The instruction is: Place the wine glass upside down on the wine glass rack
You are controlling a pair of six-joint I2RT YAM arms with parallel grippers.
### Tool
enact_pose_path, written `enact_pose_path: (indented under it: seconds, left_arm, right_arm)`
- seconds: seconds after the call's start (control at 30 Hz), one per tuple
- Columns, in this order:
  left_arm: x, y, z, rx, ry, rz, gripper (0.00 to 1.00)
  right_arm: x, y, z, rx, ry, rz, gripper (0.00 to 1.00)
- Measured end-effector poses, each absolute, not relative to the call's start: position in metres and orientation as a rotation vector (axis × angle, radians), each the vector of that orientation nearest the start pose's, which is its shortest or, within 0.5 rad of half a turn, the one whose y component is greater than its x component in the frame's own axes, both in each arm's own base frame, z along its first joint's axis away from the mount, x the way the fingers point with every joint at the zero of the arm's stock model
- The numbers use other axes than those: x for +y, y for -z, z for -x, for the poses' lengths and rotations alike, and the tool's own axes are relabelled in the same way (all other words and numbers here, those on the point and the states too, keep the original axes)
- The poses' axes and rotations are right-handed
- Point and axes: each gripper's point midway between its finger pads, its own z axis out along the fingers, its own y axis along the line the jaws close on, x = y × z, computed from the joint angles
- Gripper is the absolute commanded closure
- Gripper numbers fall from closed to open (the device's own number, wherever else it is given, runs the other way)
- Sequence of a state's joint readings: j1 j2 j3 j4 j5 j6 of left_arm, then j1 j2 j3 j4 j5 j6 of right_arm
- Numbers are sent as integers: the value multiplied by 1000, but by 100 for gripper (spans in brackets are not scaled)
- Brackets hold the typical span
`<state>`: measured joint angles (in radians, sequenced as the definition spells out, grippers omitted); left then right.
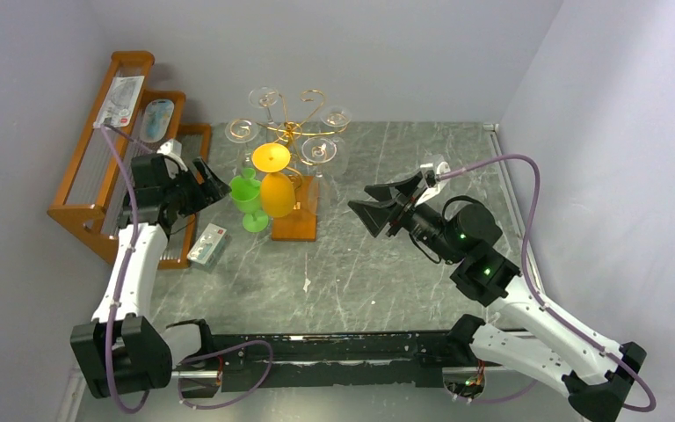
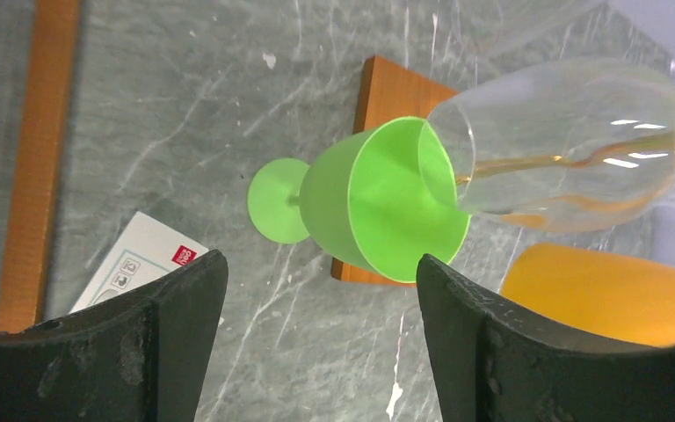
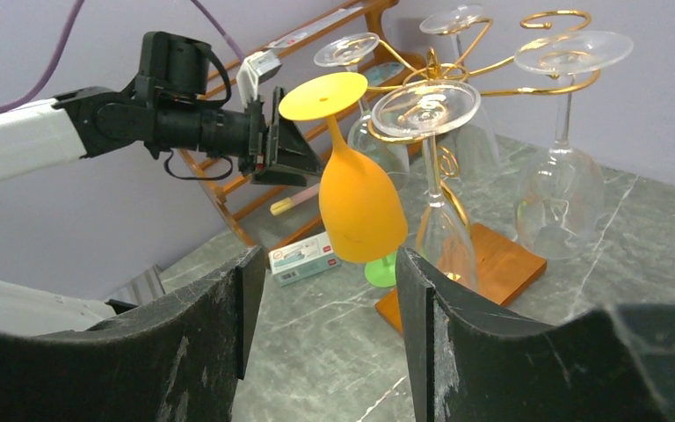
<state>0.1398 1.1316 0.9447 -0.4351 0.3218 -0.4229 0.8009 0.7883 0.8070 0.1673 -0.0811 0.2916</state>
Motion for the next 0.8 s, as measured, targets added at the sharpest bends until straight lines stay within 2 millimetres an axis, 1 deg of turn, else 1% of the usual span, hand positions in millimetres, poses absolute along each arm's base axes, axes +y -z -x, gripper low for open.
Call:
enact_pose_path:
  seconds: [0.1,0.23,0.27,0.3,0.37,0.43,0.53,0.67,0.8]
  left_arm:
    - [-31,-184,-337,2206,526,413,21]
    - [-42,-168,-340,2262,539,389,29]
    - [-45,-164,-341,2276,542,380,30]
    - [-49,-160,-342,2297,537,364,30]
    - [-57,-154,-346,2336,502,325,34]
    - [-62,-150,-352,2364,453,285,41]
    - [-61,-148,-356,2390,383,250,53]
    - [-55,-145,-356,2412,302,240,68]
    - [-52,-144,-351,2434,243,221,81]
  right_arm:
    - [254,-369,-210,1393,-959,434,40]
    - [251,-361,-209,1400,-954,426,40]
    - [250,-359,-209,1402,-953,424,40]
    - [250,-358,-209,1405,-950,422,40]
    - [249,-356,-210,1408,-946,418,40]
    - [249,-356,-210,1409,-942,415,40]
    - [248,-357,-211,1406,-938,413,40]
    - [247,-357,-210,1404,-937,412,40]
    - [247,-358,-210,1402,-937,411,40]
